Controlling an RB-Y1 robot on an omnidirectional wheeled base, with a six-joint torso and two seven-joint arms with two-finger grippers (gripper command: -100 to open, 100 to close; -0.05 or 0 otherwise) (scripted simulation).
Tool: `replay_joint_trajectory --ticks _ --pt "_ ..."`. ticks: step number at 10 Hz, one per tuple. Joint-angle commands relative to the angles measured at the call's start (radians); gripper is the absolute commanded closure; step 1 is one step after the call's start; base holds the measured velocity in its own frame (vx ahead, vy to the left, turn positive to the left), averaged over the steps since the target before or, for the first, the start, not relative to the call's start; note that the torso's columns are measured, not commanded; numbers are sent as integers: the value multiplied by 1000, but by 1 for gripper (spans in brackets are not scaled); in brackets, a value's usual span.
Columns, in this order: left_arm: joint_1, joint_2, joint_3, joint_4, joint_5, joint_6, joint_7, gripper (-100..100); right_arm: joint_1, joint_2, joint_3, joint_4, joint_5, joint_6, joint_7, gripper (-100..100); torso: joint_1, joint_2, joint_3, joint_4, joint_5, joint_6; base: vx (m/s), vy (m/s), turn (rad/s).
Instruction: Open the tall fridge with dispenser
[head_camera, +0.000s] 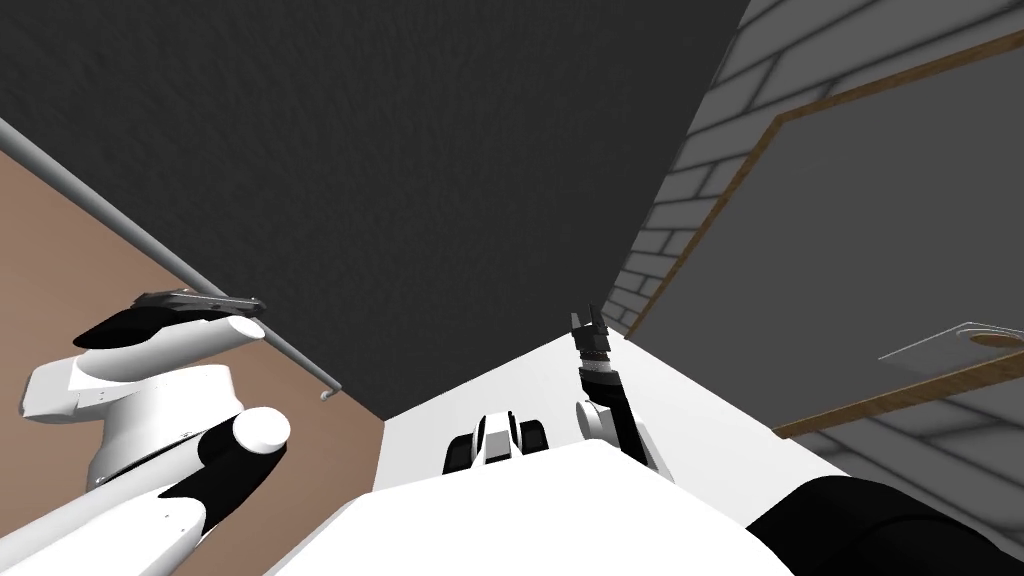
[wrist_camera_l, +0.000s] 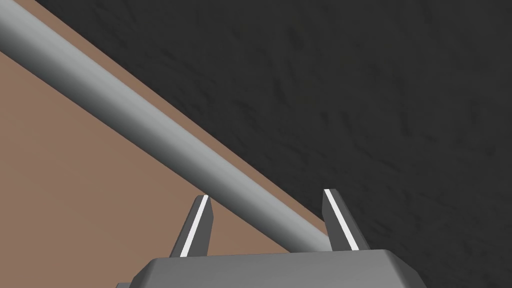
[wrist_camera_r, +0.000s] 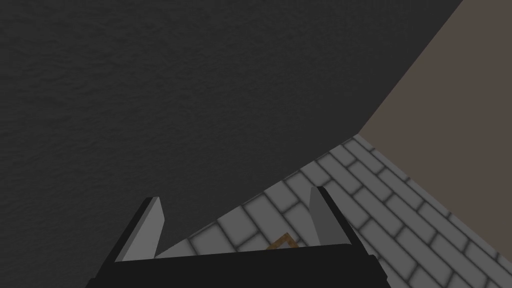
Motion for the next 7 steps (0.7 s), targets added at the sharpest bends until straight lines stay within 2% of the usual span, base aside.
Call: replay_joint_trajectory --ticks 1,2,3,4,5,6,7 --pt "11 -32 11 -41 21 24 -55 100 0 0 0 0 0 0 0 0 0 1 1 1 0 2 34 -11 20" --pt "32 -69 22 -98 72 65 -92 100 0 0 0 0 0 0 0 0 0 1 0 0 -1 4 75 -13 122" --pt "32 -69 22 -118 83 65 -115 100 0 0 0 0 0 0 0 0 -1 0 0 0 0 0 75 -19 107" --pt "52 -106 34 -157 129 105 -142 100 0 0 0 0 0 0 0 0 1 1 0 0 0 1 98 -12 144" --pt "52 -106 34 -175 145 105 -170 100 0 0 0 0 0 0 0 0 3 -1 0 -1 3 1 82 -17 101" --pt "52 -106 34 -195 145 105 -184 100 0 0 0 0 0 0 0 0 4 -1 -1 -2 3 3 26 -13 22" --pt "72 -142 46 -226 194 140 -216 100 0 0 0 0 0 0 0 0 3 0 0 -1 0 4 48 -3 124"
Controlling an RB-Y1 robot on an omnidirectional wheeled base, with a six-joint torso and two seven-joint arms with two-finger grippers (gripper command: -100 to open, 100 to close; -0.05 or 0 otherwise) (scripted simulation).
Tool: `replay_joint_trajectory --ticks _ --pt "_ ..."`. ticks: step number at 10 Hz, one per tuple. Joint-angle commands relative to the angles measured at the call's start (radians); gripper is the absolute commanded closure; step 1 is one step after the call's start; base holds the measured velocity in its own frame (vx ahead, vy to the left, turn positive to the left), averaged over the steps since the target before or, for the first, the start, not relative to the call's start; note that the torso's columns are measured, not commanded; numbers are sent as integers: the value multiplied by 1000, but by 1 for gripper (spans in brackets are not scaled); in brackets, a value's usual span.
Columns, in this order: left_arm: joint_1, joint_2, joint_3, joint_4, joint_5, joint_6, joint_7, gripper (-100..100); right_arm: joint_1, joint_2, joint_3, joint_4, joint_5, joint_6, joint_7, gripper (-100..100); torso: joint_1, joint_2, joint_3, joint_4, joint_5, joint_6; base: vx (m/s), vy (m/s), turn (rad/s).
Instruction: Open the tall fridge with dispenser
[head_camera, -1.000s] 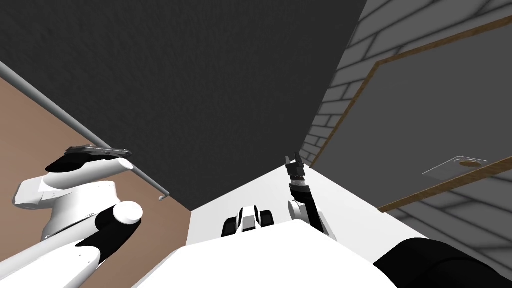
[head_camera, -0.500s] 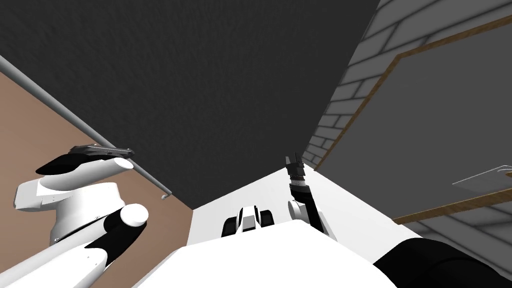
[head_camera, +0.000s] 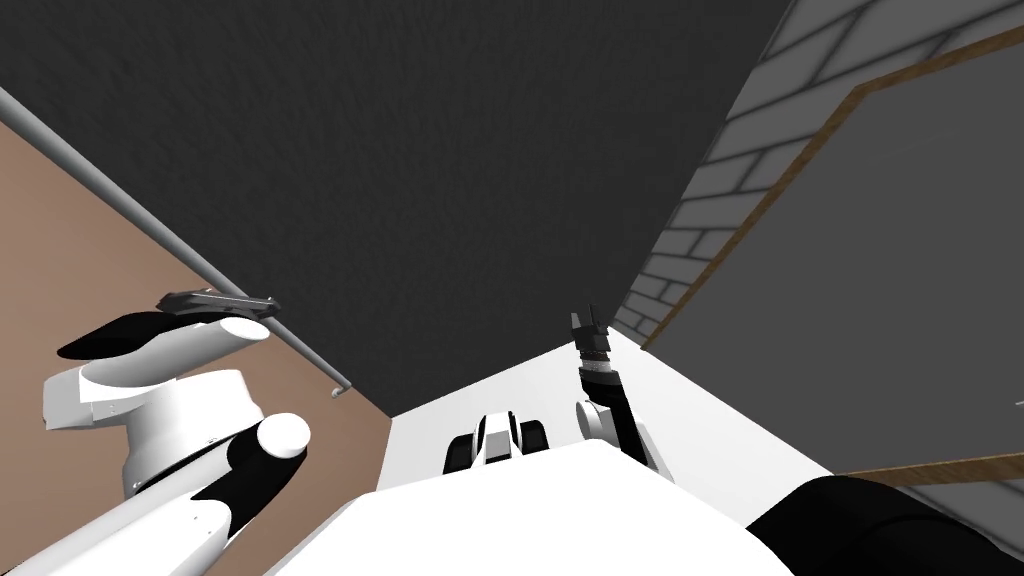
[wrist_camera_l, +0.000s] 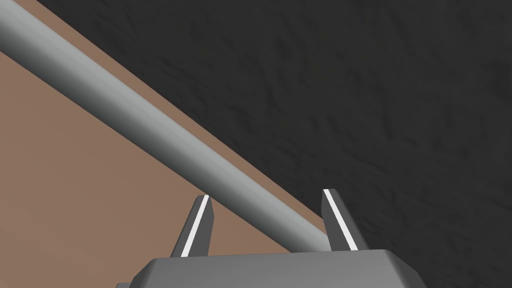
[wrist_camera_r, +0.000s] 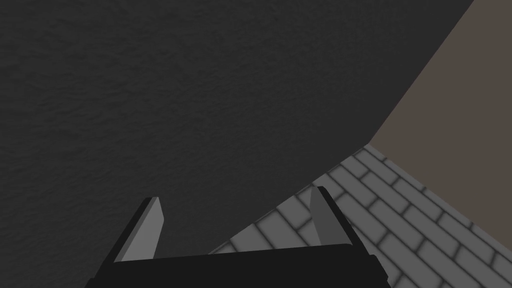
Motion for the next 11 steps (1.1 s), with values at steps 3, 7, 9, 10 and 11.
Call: replay_joint_trajectory --ticks 3,7,9,10,11 --pt "35 -46 13 -97 63 55 -83 100 0 0 0 0 0 0 0 0 1 -1 0 -2 2 -2 38 -10 37" --pt "76 -120 36 -223 178 136 -180 100 0 0 0 0 0 0 0 0 -3 1 1 0 -2 -3 58 -11 96" --pt "76 -120 36 -251 187 136 -213 100 0 0 0 0 0 0 0 0 -2 2 2 0 -2 -6 53 -16 57" --pt "65 -117 36 -251 195 134 -189 100 0 0 0 0 0 0 0 0 -3 2 2 0 -3 -4 10 -3 -17" --pt "60 -109 64 -246 148 126 -151 100 0 0 0 0 0 0 0 0 -6 1 1 1 -5 -1 -131 65 -319"
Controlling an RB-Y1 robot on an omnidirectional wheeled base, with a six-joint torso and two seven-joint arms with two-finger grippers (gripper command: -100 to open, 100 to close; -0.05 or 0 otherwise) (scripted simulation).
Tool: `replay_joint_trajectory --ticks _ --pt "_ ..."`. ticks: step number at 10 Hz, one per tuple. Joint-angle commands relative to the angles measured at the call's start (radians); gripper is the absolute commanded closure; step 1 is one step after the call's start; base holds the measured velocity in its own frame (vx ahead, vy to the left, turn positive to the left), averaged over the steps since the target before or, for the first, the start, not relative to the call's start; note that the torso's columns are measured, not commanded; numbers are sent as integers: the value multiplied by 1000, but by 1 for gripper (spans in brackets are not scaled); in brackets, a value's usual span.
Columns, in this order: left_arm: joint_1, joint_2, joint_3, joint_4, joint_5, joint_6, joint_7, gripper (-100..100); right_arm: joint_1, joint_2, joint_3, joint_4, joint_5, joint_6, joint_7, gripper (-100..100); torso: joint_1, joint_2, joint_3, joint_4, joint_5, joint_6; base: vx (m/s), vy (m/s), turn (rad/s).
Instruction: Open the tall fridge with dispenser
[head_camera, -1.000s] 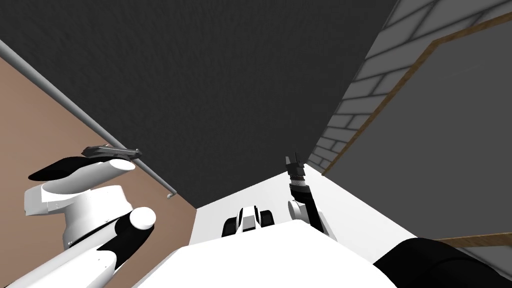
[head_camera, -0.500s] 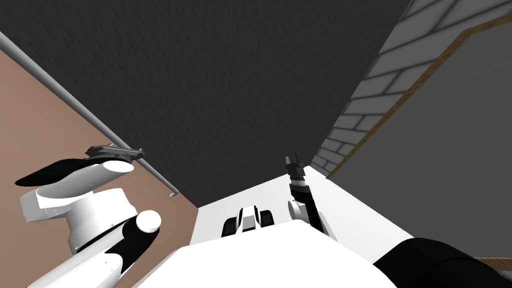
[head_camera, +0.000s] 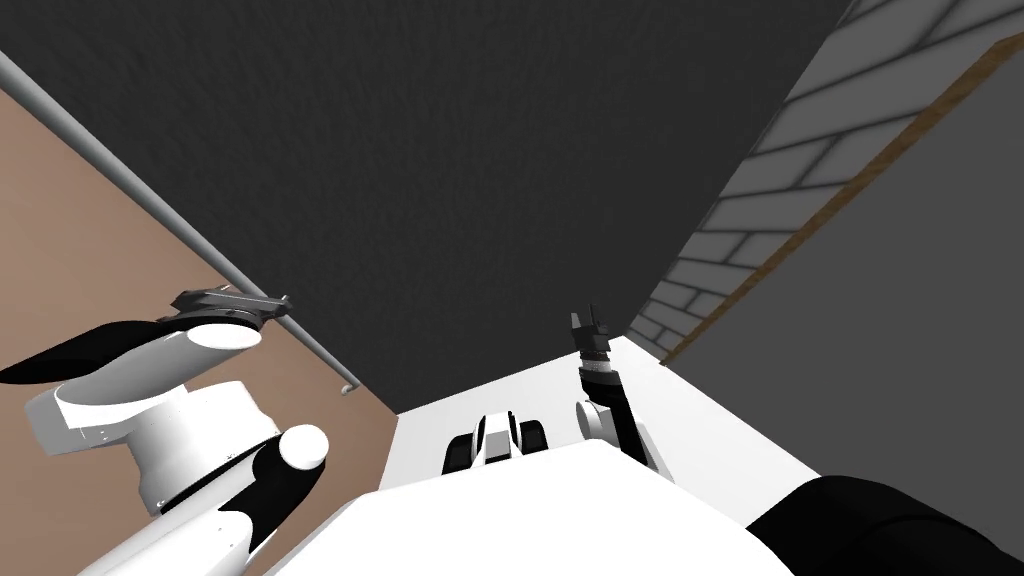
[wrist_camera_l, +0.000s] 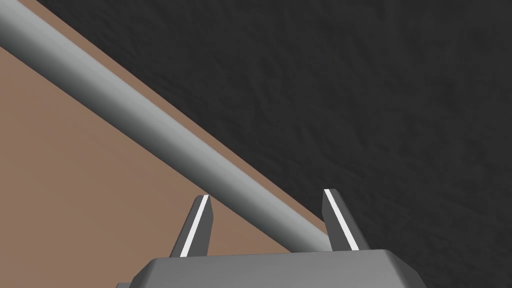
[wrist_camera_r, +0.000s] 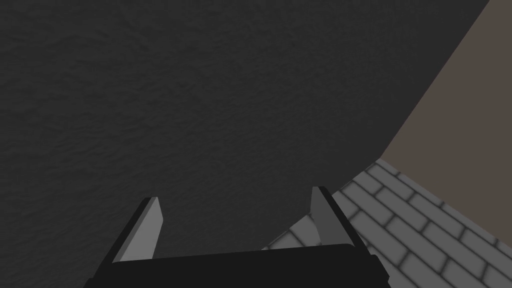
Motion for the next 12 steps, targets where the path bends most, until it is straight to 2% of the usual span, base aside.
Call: replay_joint_trajectory --ticks 1,2,4,5,6,7,8,9,10,11,12 --pt "-3 8 27 6 -69 -8 38 100 -1 0 0 0 0 0 0 0 1 4 2 2 0 6 -206 82 -414" --pt "-5 16 55 13 -100 -17 76 100 -1 0 0 0 0 0 0 0 0 3 1 3 -1 8 -283 87 -429" --pt "-5 16 55 13 -139 -17 76 100 -1 0 0 0 0 0 0 0 -2 3 2 4 -1 1 -185 50 -376" --pt "-8 25 82 19 -175 -25 113 100 0 0 0 0 0 0 0 0 -4 -4 -3 3 -3 2 -217 48 -394" --pt "-8 25 82 19 -202 -25 113 100 -1 0 0 0 0 0 0 0 -3 0 -1 3 -1 4 -203 41 -437" --pt "-8 25 82 19 -208 -25 113 100 -1 0 0 0 0 0 0 0 -2 -2 -2 3 -2 6 -73 13 -212" --pt "-11 33 109 25 -248 -34 151 100 0 0 0 0 0 0 0 0 -4 -8 -6 2 -4 5 -173 17 -337" --pt "-11 33 109 25 -274 -34 151 100 0 0 0 0 0 0 0 0 -4 -3 -4 2 -3 8 -195 5 -421" --pt "-13 41 136 31 -306 -42 189 100 0 0 0 0 0 0 0 0 -5 -4 -4 2 -4 12 -257 25 -430" --pt "-13 41 136 31 -338 -42 189 100 -1 0 0 0 0 0 0 0 -3 -3 -3 3 -3 11 -241 7 -411" --pt "-13 41 136 31 -347 -42 189 100 -1 0 0 0 0 0 0 0 -4 -4 -3 3 -3 8 -107 -15 -296"
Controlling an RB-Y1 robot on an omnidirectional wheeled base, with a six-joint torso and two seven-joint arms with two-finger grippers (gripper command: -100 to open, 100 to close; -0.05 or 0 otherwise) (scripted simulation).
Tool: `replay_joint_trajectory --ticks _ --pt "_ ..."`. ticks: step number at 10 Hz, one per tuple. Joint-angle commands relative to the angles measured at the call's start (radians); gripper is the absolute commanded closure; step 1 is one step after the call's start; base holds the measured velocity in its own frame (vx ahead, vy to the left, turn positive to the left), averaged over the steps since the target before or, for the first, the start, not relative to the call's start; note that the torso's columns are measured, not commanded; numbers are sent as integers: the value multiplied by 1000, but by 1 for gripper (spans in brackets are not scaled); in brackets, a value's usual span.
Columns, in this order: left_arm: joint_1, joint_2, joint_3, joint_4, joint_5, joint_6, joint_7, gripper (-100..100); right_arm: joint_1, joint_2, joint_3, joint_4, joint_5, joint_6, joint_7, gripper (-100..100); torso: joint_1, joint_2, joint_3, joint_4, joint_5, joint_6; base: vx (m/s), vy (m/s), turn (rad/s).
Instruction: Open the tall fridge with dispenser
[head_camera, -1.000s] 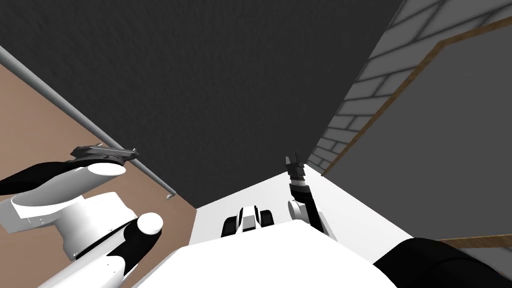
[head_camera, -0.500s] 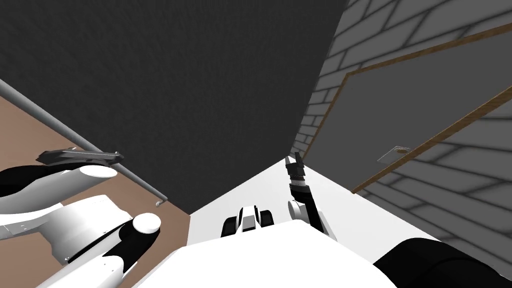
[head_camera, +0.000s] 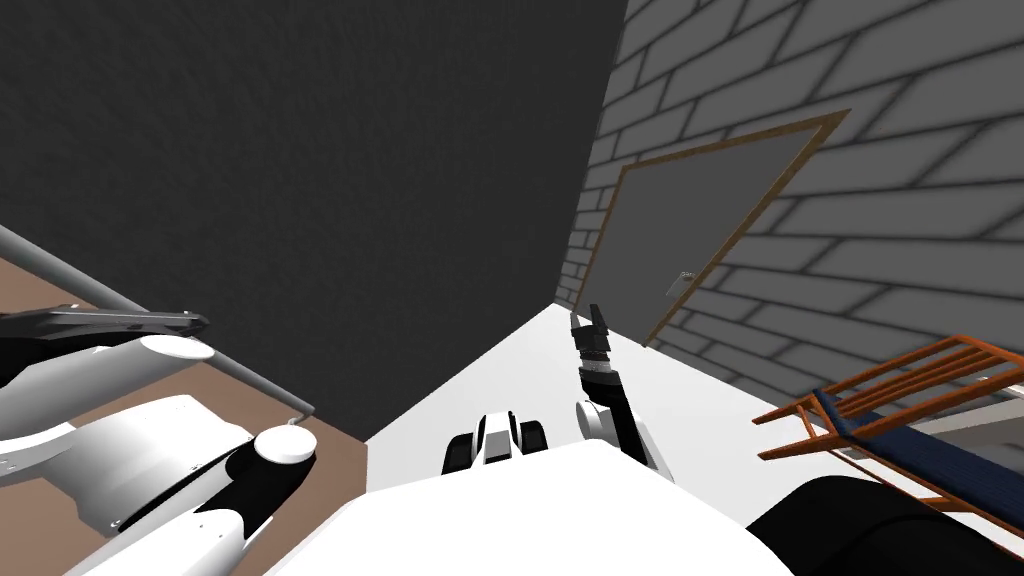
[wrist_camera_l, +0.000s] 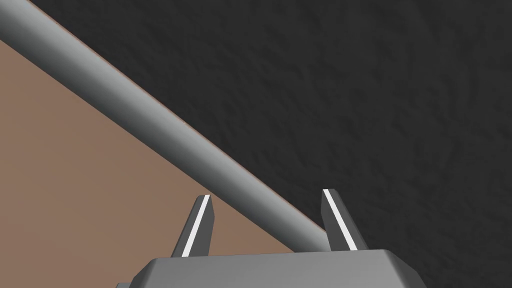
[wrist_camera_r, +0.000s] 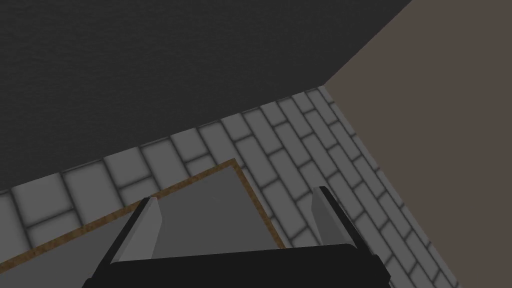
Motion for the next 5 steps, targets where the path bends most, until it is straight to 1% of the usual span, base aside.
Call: replay_joint_trajectory --ticks 1,2,3,4,5 --pt "-1 7 29 8 -69 -6 42 100 0 0 0 0 0 0 0 0 0 -6 -3 -1 -1 -1 -192 -28 -349" --pt "-1 7 29 8 -98 -6 42 100 0 0 0 0 0 0 0 0 0 -2 -2 -1 0 1 -207 -19 -387" --pt "-4 15 56 14 -132 -15 80 100 0 0 0 0 0 0 0 0 1 -1 -1 -1 0 1 -225 -35 -405" --pt "-4 15 56 14 -163 -15 80 100 0 0 0 0 0 0 0 0 -1 2 1 0 0 -2 -207 -57 -437" --pt "-4 15 56 14 -167 -15 80 100 0 0 0 0 0 0 0 0 -1 2 1 0 -1 -1 -111 -32 -282"
